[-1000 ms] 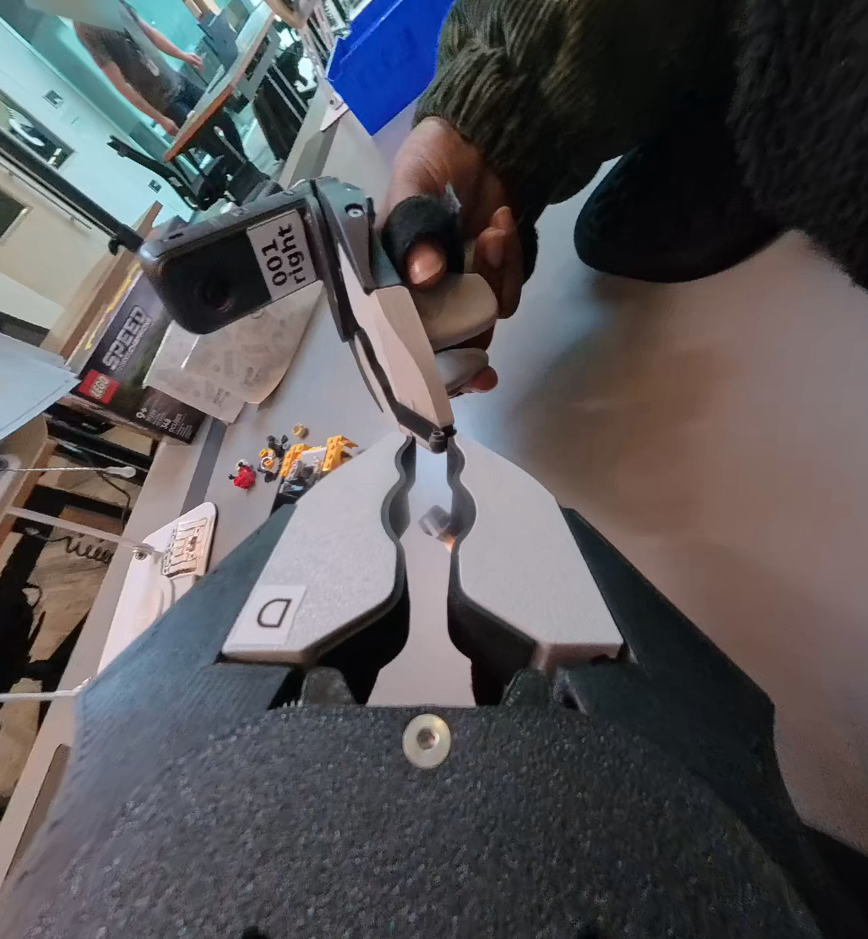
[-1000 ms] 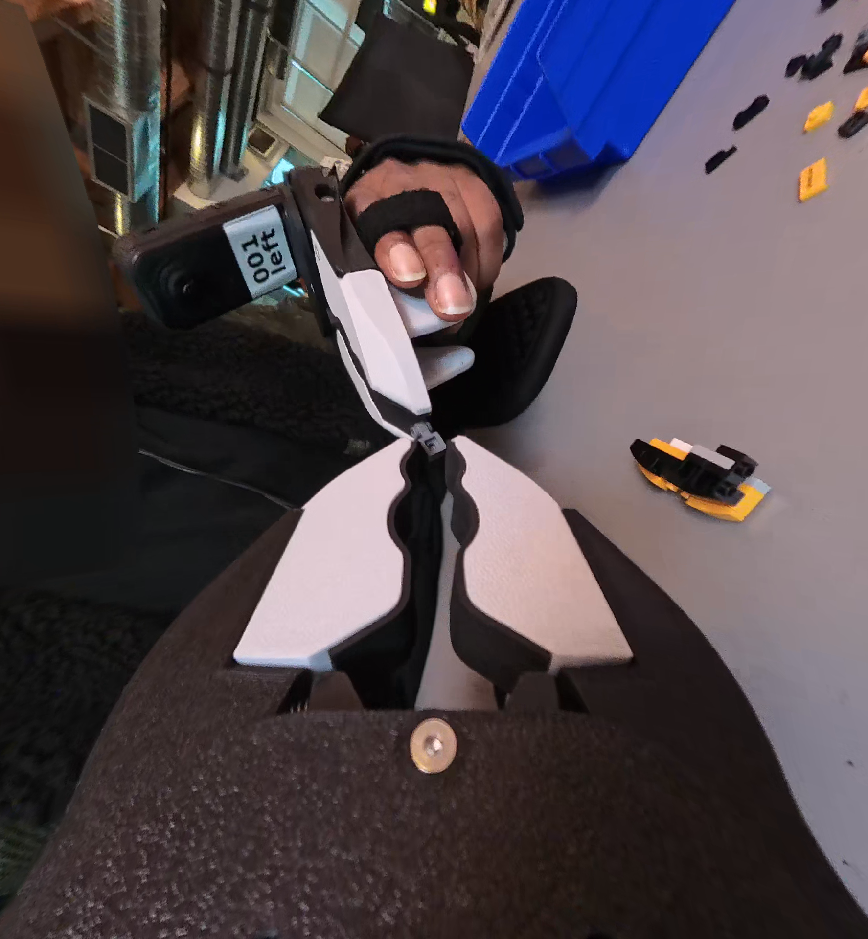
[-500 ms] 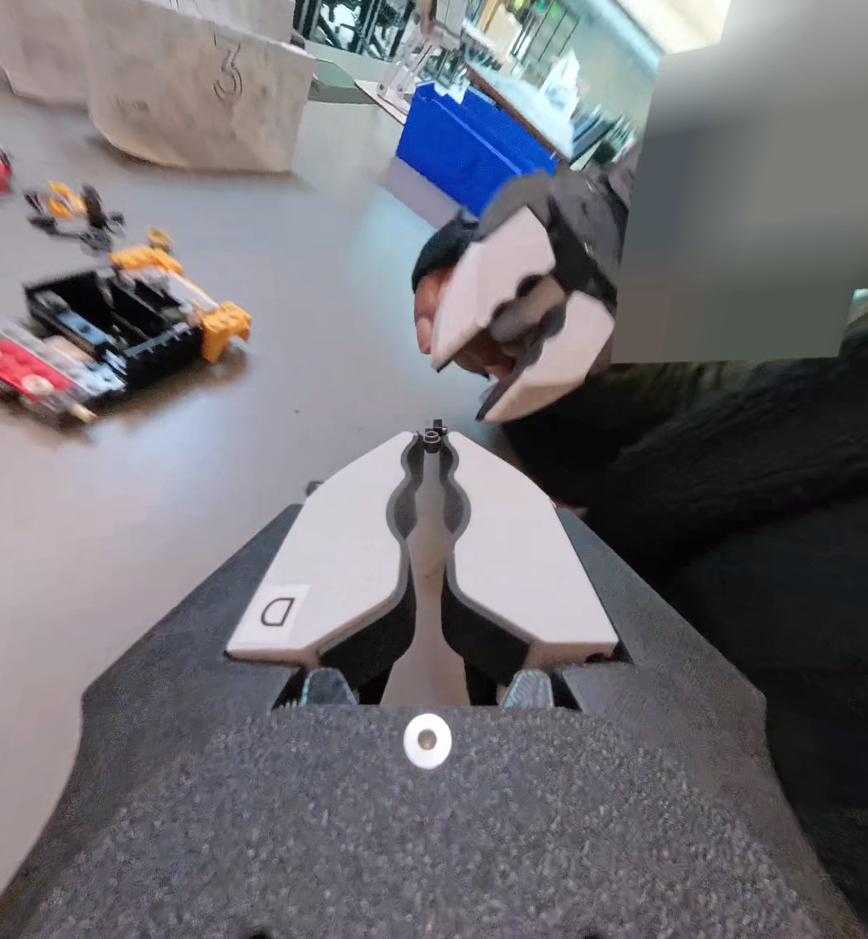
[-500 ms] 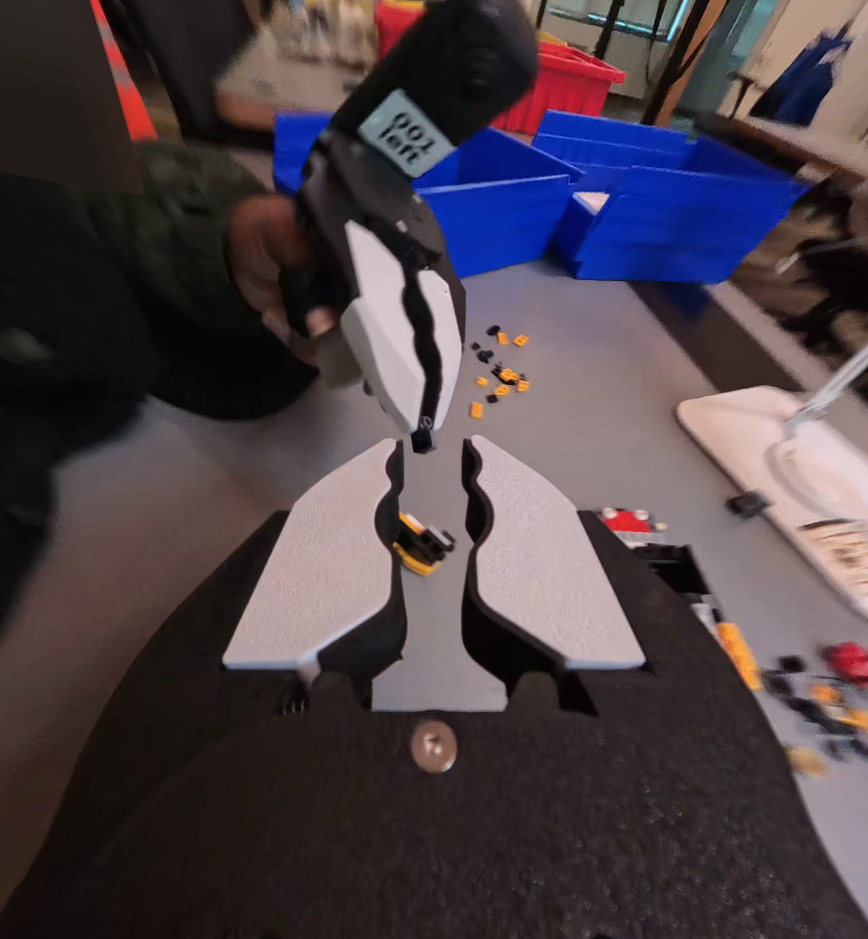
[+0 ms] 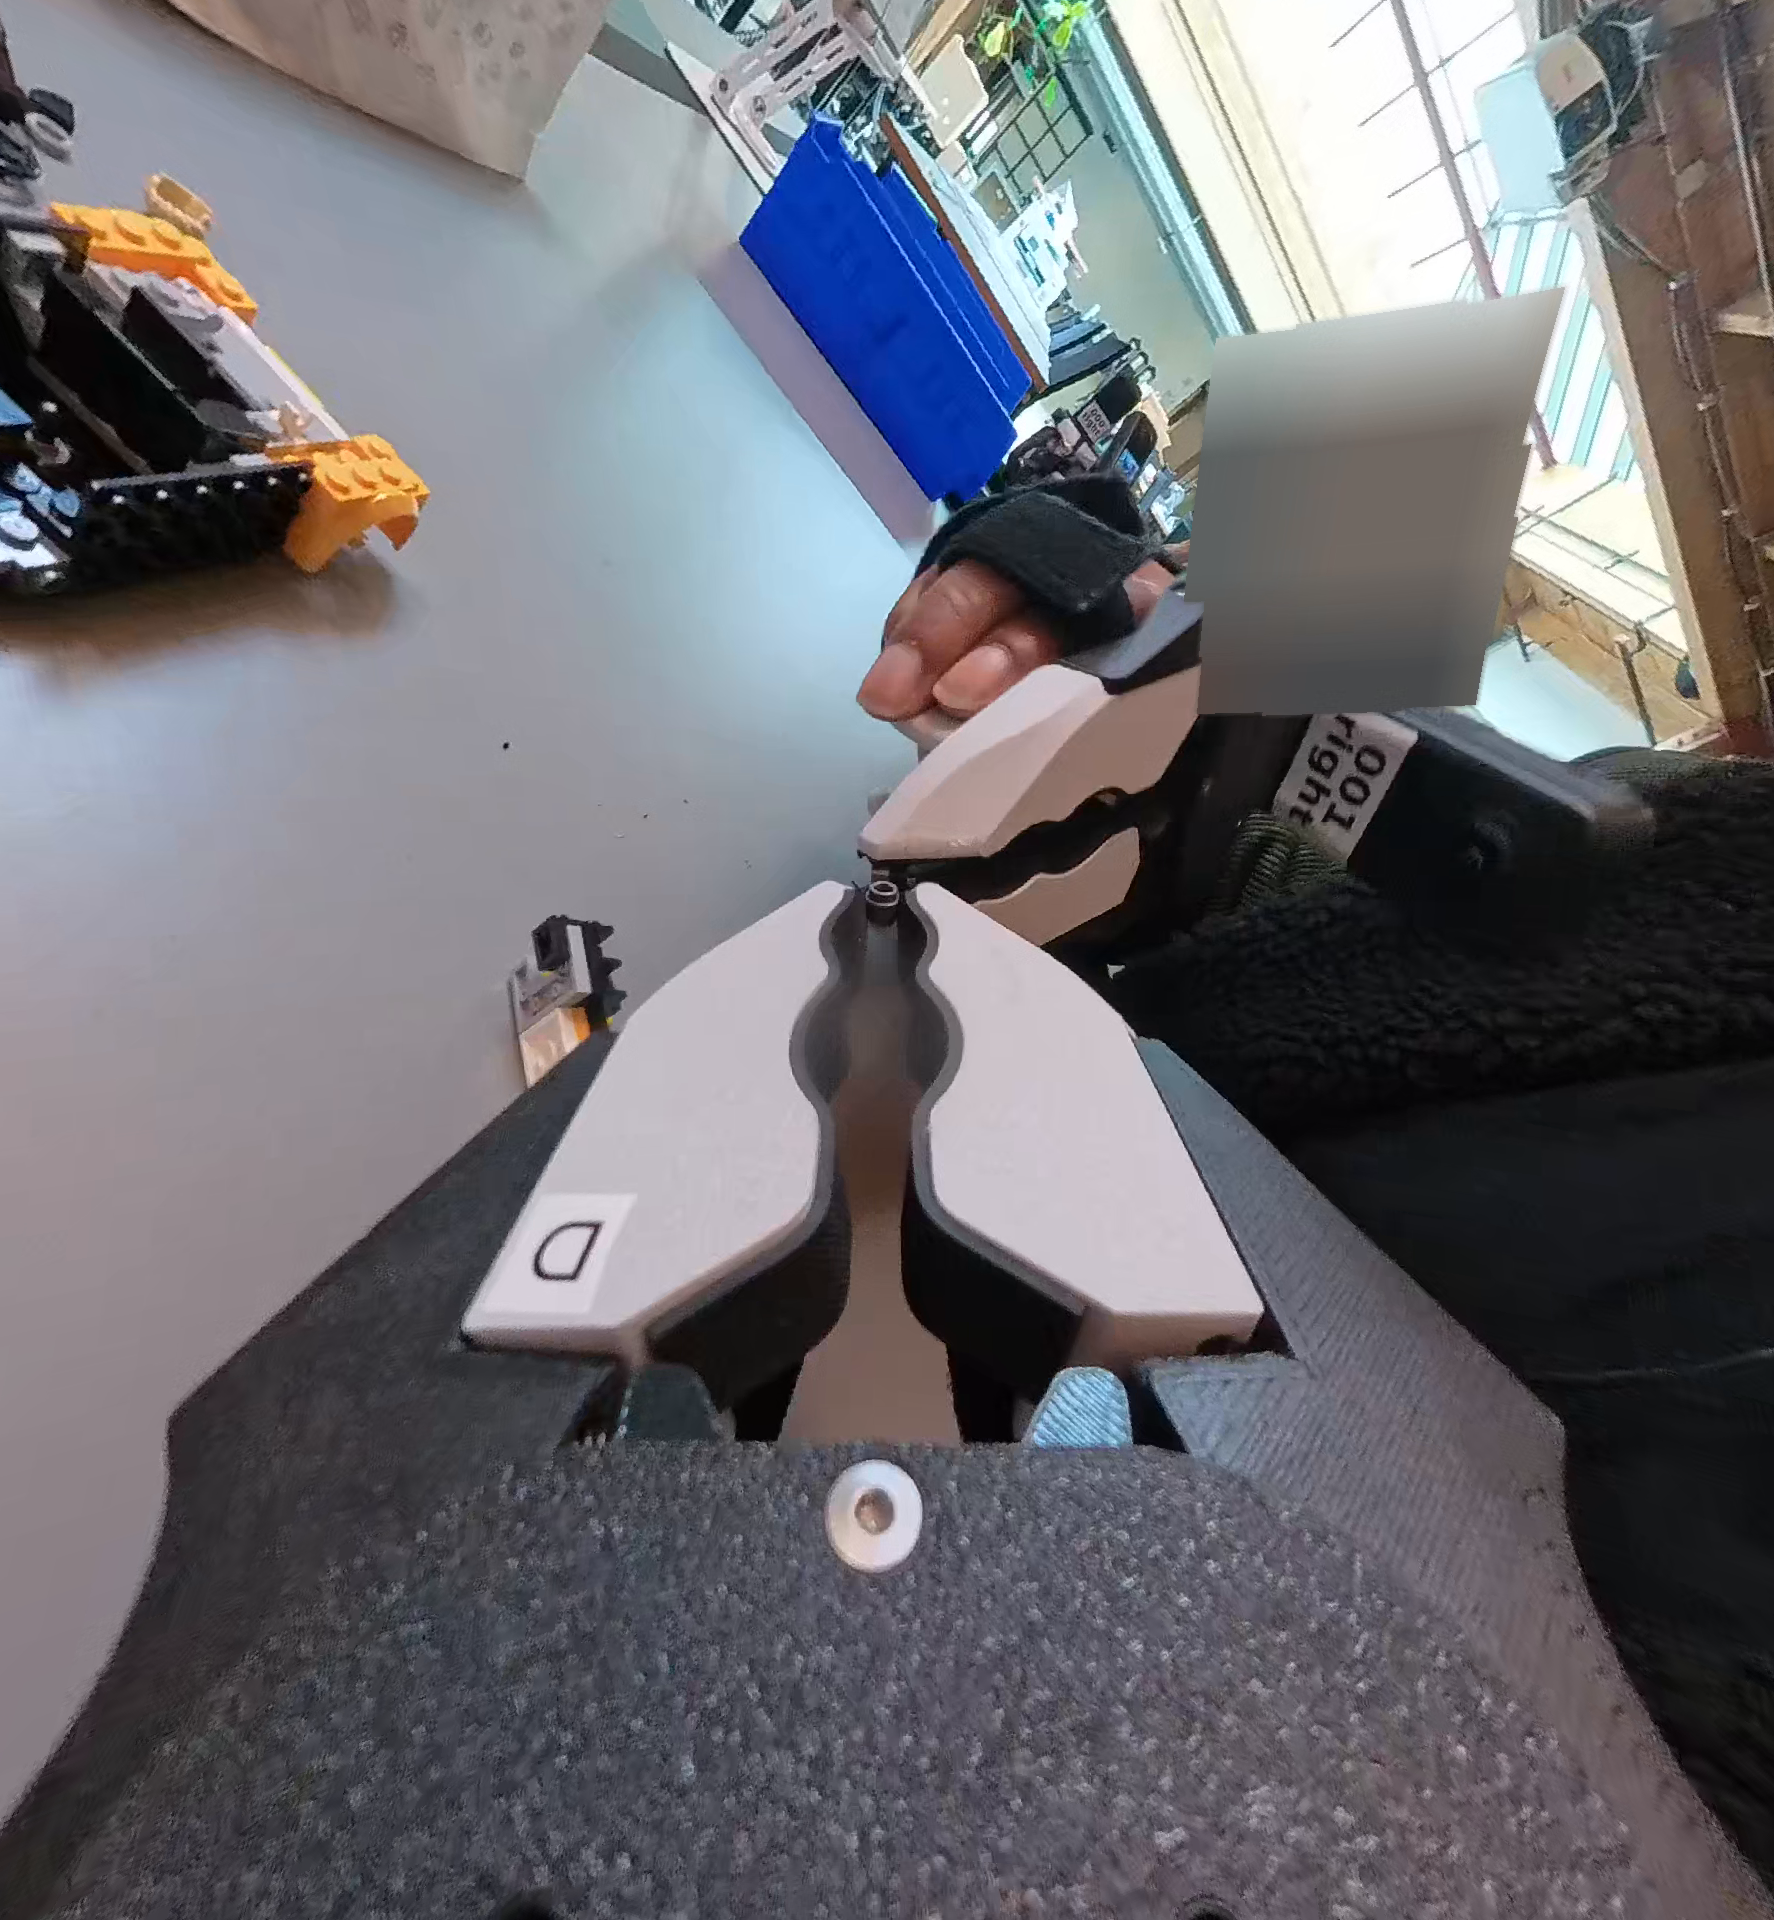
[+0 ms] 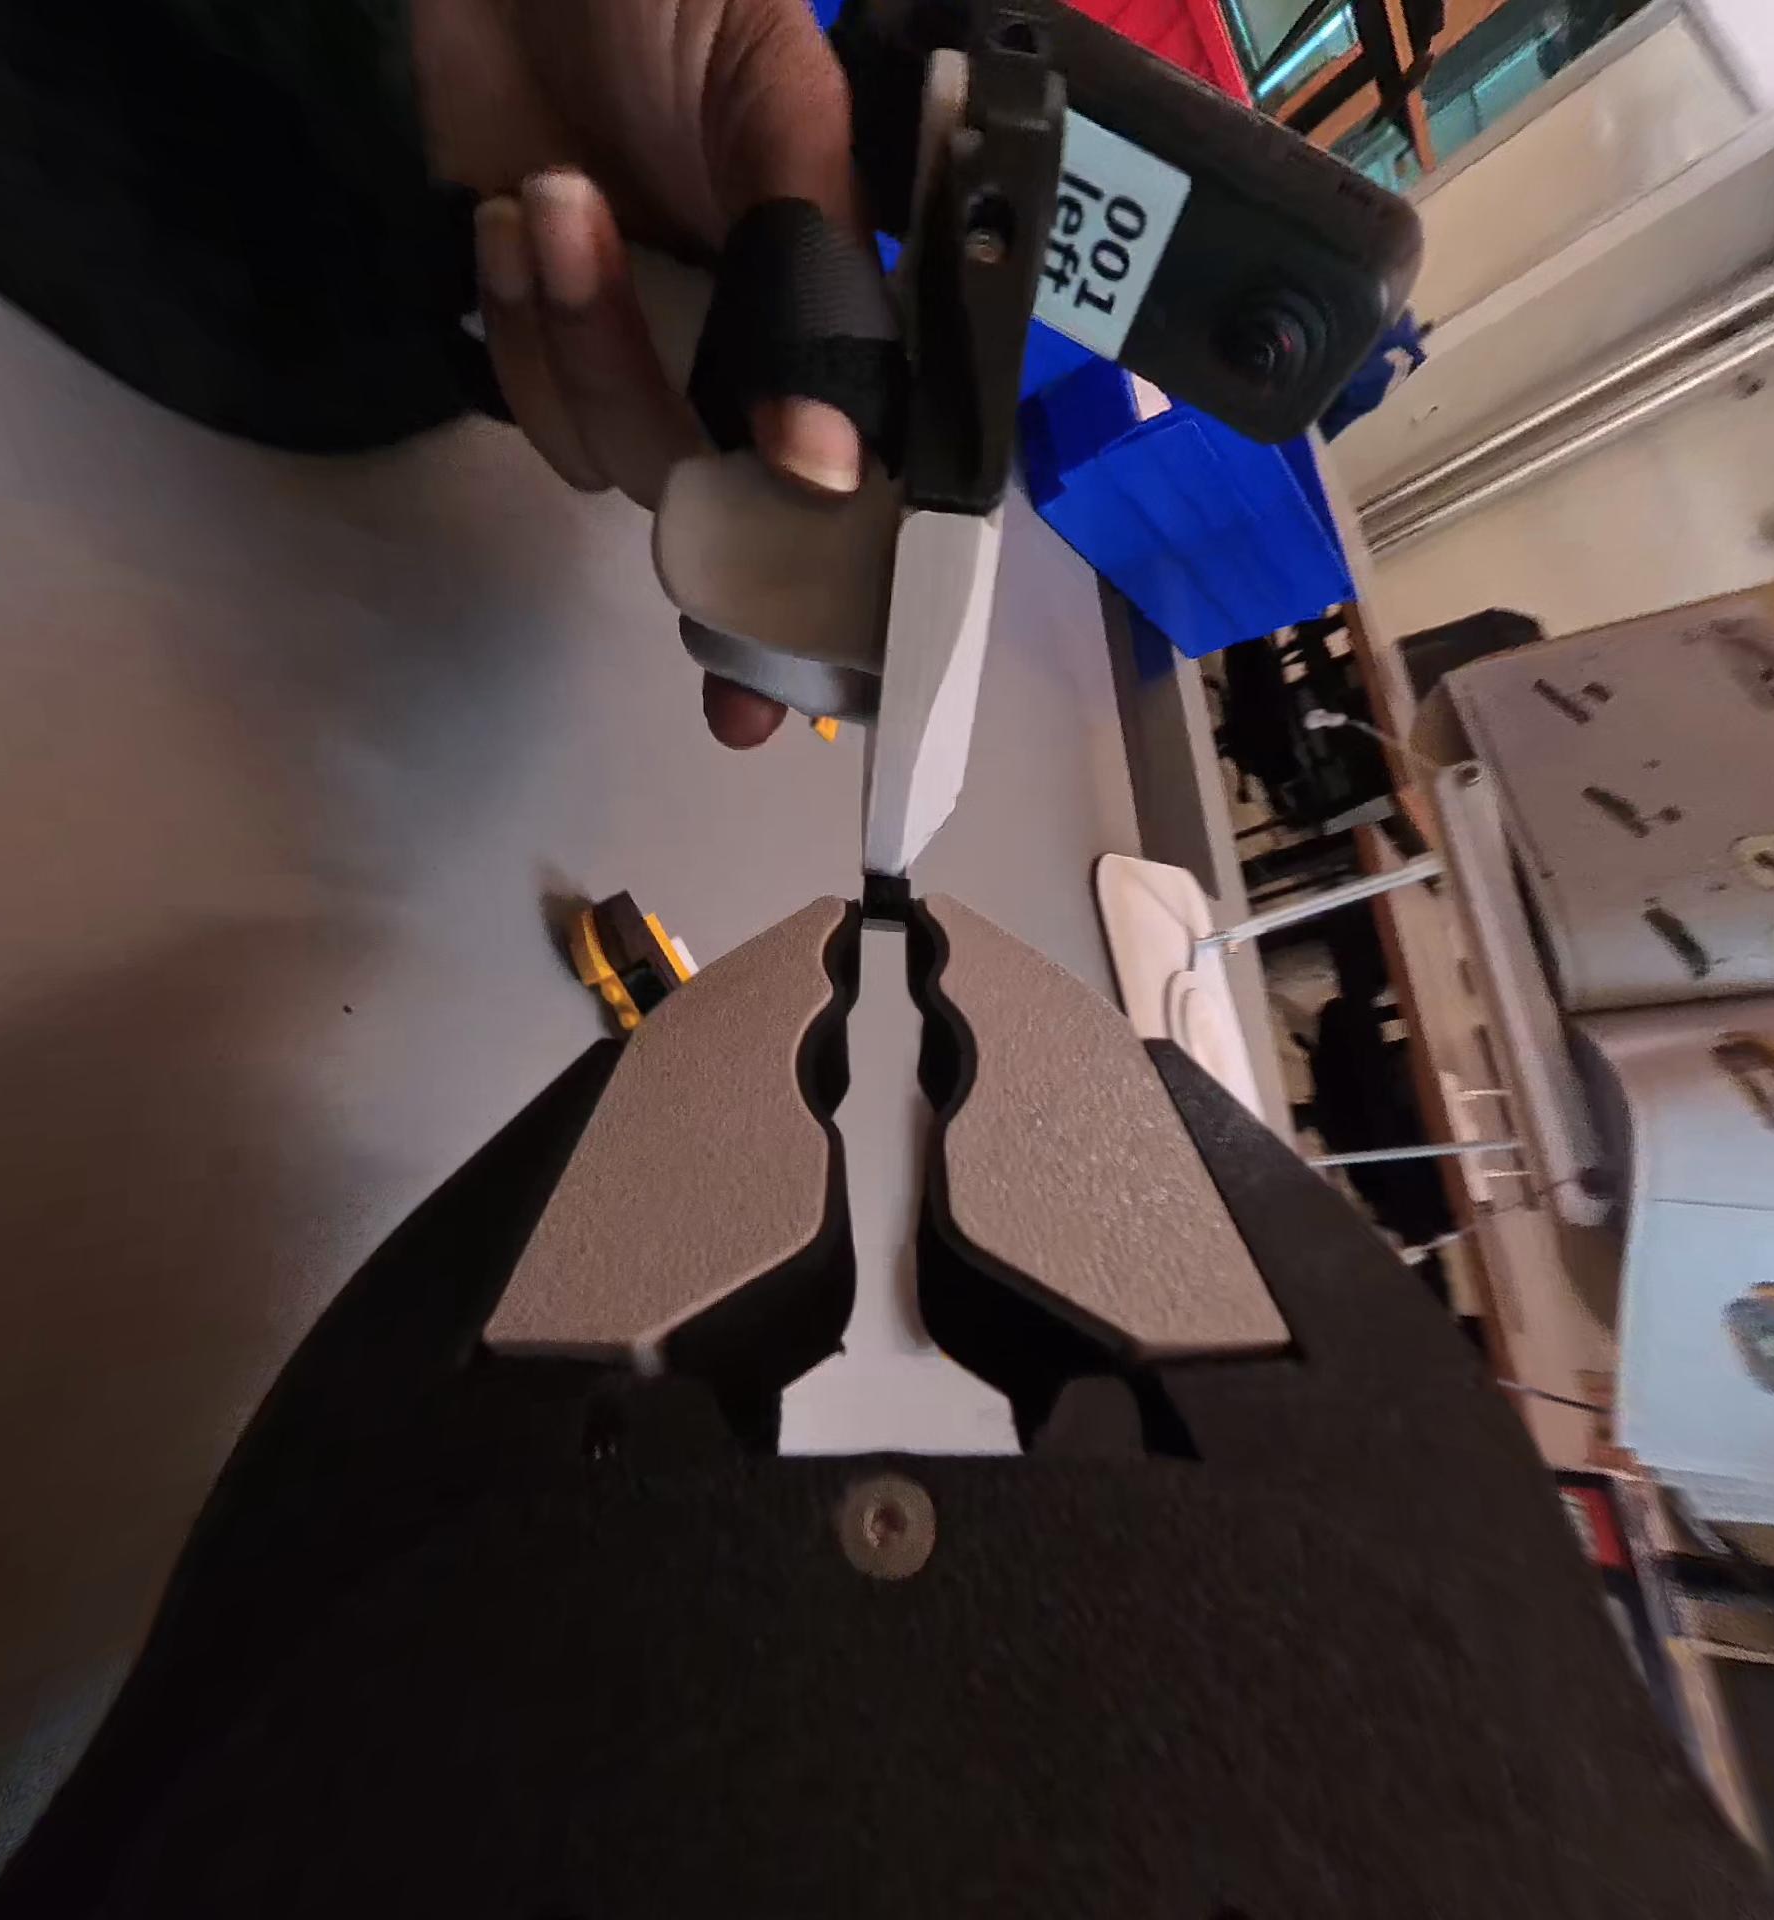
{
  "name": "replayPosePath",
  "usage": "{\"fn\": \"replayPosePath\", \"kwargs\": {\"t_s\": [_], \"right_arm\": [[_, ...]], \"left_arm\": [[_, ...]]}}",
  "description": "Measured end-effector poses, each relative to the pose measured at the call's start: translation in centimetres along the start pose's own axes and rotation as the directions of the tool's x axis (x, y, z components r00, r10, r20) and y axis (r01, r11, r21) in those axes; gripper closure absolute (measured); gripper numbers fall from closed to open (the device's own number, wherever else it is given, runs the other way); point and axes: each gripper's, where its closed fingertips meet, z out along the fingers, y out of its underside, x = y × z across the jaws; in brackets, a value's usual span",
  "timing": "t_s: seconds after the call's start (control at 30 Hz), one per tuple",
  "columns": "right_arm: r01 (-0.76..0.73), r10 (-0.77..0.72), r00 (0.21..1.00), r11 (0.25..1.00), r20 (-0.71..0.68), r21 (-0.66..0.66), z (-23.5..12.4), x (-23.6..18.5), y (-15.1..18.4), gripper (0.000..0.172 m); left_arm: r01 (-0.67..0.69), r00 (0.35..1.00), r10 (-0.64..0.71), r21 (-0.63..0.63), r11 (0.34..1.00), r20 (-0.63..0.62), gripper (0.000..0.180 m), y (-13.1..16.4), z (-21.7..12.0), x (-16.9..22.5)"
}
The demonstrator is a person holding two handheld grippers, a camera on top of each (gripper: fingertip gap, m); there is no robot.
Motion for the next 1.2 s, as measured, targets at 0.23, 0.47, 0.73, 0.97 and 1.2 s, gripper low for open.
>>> {"fn": "replayPosePath", "kwargs": {"t_s": [0.23, 0.47, 0.73, 0.97, 1.2], "right_arm": [[0.018, -0.018, 1.0, 1.0, 0.005, 0.002, 0.2, -0.4, 0.0, 0.162], [0.149, -0.15, 0.987, 0.989, -0.055, -0.019, 0.2, -0.4, 0.1, 0.164], [0.239, -0.228, 0.97, 0.957, -0.081, 0.162, -1.4, -2.1, -3.4, 0.164], [0.107, -0.093, 0.993, 0.975, -0.078, 0.195, -1.8, -0.7, -2.7, 0.164], [-0.166, 0.168, 0.985, 0.92, 0.025, 0.354, -2.9, 0.8, -3.1, 0.164]], "left_arm": [[0.013, 1.0, -0.013, -0.007, 1.0, 0.003, 0.175, 0.2, 0.1, -0.3], [0.07, 0.997, -0.07, -0.013, 0.997, -0.014, 0.175, 0.5, 0.1, -0.6], [0.196, 0.98, -0.197, 0.038, 0.98, 0.019, 0.18, 0.5, -0.6, -4.0], [0.113, 0.986, -0.111, 0.009, 0.994, -0.123, 0.18, 0.1, -0.7, -0.7], [0.133, 0.917, -0.116, 0.018, 0.991, -0.382, 0.165, -0.1, -0.4, 3.3]]}}
